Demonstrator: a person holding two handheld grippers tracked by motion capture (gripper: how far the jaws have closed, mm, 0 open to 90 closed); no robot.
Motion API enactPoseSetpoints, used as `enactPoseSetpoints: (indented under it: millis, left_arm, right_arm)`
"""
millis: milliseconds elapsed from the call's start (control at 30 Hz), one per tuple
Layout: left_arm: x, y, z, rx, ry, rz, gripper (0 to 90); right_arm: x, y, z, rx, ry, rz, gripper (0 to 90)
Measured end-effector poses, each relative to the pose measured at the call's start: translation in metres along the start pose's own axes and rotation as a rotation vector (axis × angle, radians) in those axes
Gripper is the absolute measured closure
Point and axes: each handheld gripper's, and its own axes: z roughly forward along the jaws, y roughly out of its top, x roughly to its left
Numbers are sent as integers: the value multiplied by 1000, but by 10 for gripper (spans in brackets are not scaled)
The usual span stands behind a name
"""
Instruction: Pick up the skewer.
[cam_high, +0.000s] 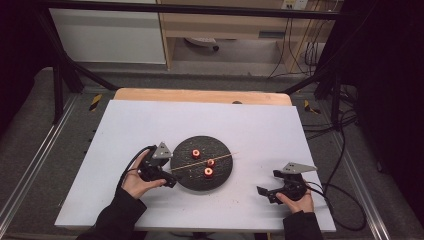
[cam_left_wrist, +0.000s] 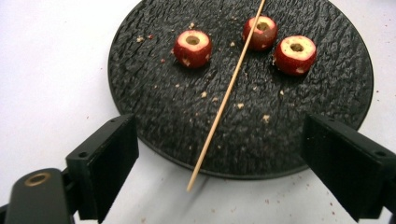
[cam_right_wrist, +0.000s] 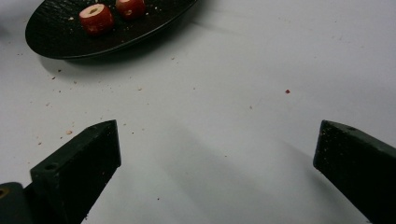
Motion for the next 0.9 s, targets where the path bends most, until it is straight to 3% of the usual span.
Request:
enactPoseSetpoints:
  millis: [567, 900]
  left_arm:
    - [4, 16, 23, 86, -7, 48, 302]
    - [5, 22, 34, 131, -39, 69, 448]
  right_arm:
    - [0, 0, 1, 7, 4, 1, 15]
    - [0, 0, 1, 8, 5, 0, 16]
